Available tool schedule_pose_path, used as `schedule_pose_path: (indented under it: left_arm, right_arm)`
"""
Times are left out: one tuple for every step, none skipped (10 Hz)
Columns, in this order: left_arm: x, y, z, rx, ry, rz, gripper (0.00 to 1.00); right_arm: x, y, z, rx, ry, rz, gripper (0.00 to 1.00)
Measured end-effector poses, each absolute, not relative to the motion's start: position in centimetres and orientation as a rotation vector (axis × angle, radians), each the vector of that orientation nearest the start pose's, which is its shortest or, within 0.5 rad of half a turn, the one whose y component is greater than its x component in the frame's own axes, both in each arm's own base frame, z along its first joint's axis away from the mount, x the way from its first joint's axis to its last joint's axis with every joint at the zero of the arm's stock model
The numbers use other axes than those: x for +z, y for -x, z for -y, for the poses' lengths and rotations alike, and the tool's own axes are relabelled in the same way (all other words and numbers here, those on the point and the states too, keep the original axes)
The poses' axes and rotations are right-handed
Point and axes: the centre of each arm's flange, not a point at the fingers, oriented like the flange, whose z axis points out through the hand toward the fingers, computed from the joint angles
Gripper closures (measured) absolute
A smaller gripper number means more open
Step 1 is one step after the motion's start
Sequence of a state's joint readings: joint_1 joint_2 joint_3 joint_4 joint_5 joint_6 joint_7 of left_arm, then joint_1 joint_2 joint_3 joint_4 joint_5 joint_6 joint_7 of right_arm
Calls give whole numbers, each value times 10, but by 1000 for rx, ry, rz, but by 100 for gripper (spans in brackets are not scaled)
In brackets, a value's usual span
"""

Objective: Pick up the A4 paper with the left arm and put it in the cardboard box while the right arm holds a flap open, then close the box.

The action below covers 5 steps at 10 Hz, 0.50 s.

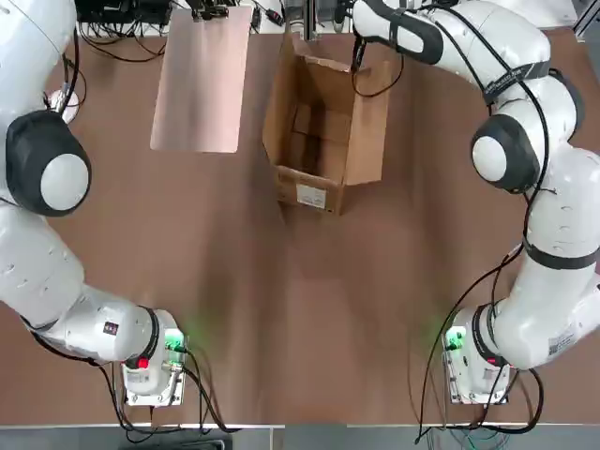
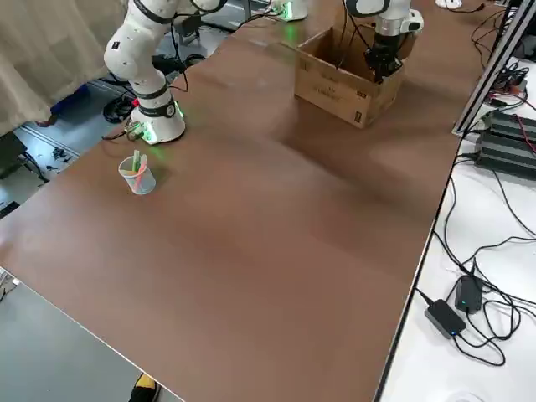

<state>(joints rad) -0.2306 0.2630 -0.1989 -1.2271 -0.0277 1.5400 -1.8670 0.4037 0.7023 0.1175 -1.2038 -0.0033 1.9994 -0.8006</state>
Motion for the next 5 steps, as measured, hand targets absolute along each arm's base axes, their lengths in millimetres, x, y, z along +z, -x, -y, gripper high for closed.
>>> schedule_pose_path:
  left_arm:
    - [632, -580, 251, 69, 2431, 2141, 70]
    - [634, -579, 257, 60, 2442, 2152, 70]
    - [633, -577, 266, 56, 2459, 2147, 70]
    - [632, -572, 280, 57, 2479, 2131, 70]
    - [631, -568, 297, 55, 2489, 2139, 70]
  right_arm:
    - [377, -667, -355, -172, 2461, 1851, 62]
    - [377, -667, -355, -175, 2462, 1848, 59]
    - [379, -668, -355, -181, 2463, 1847, 59]
    - [383, -669, -355, -182, 2464, 1846, 59]
    - [390, -669, -354, -167, 2464, 1844, 58]
